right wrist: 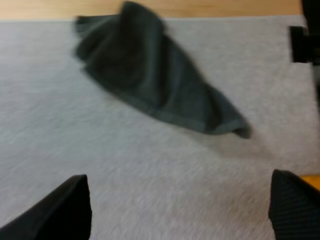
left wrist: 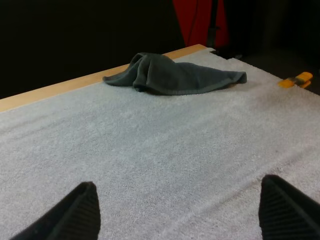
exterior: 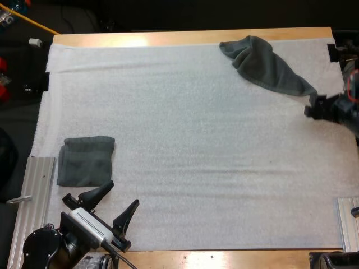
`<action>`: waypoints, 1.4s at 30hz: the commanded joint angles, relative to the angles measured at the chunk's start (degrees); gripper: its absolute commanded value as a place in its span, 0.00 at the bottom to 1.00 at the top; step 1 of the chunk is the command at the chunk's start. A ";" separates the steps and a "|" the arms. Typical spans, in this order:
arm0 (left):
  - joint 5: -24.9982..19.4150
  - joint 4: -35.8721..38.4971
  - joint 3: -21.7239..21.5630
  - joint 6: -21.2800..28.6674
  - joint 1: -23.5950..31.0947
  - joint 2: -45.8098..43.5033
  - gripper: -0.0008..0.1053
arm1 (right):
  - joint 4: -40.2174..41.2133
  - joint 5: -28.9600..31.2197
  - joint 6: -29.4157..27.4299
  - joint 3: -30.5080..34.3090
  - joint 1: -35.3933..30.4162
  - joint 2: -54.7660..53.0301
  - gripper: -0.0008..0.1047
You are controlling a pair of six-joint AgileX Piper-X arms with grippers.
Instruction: Pick towel from pile, fold and stack
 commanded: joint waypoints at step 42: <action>5.56 -0.22 -0.29 -3.07 -0.29 0.11 0.62 | -10.91 13.28 8.42 -19.91 -1.80 51.35 0.53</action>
